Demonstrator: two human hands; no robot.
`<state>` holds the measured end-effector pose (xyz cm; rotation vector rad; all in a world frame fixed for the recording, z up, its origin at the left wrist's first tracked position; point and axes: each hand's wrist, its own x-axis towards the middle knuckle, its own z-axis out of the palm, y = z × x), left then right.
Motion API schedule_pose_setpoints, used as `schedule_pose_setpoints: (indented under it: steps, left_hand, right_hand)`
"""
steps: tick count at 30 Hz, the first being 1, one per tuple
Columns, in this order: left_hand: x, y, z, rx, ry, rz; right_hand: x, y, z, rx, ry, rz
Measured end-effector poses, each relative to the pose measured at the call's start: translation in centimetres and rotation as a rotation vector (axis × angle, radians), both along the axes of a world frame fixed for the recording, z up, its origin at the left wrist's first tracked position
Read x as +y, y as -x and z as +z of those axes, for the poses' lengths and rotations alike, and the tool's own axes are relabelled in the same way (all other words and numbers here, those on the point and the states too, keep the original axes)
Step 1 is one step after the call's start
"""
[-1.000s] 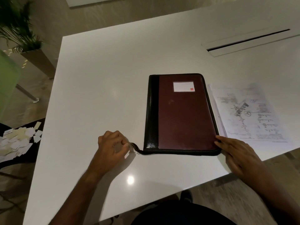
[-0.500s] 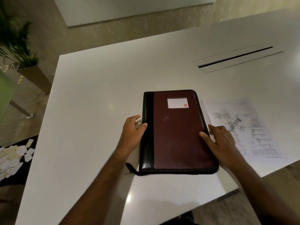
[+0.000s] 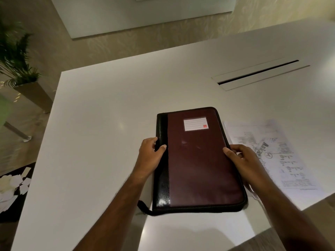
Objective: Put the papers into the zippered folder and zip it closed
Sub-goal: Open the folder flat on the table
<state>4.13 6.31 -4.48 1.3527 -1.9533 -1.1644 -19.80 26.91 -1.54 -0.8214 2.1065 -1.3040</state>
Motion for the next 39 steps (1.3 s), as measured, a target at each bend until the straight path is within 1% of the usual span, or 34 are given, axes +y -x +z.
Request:
schedule_pose_setpoints:
  steps: [4,6,7,10,14,16,19,25,30,35,39]
  left_hand:
    - [0.2,0.2,1.4,-0.002,0.04,0.011]
    - [0.6,0.4,3.0,0.024,-0.019,0.014]
    - [0.8,0.6,4.0,0.066,-0.051,0.0]
    - [1.3,0.9,7.4,0.212,-0.115,-0.077]
    - [1.8,0.7,12.4,0.377,-0.132,-0.175]
    - [1.7,0.4,14.3,0.403,-0.124,-0.19]
    - [1.3,-0.5,16.3,0.368,-0.083,-0.205]
    - [-0.1,-4.7,18.1,0.382,-0.115,-0.186]
    - [-1.7,-8.3,17.9,0.382,-0.103,-0.056]
    - [-4.0,-12.5,17.1,0.358,-0.07,-0.005]
    - [-6.6,-16.1,14.9,0.391,-0.154,0.022]
  right_hand:
    - [-0.5,-0.7,3.5,-0.007,0.105,-0.031]
    - [-1.1,-1.5,5.8,0.014,0.14,-0.009]
    - [-1.5,-1.9,7.0,0.032,0.158,0.008]
    - [-3.0,-3.8,10.5,0.065,0.224,0.087]
    - [-5.2,-6.5,13.3,0.076,0.25,0.201]
    - [-6.5,-7.9,14.1,0.069,0.257,0.27]
    - [-8.3,-9.9,14.8,0.036,0.225,0.386]
    - [-11.0,-13.1,14.8,0.0,0.206,0.564]
    - [-12.3,-14.7,13.6,0.045,0.219,0.667]
    - [-11.7,-14.4,10.3,0.202,0.157,0.68]
    - [-11.1,-13.5,6.8,0.354,0.028,0.675]
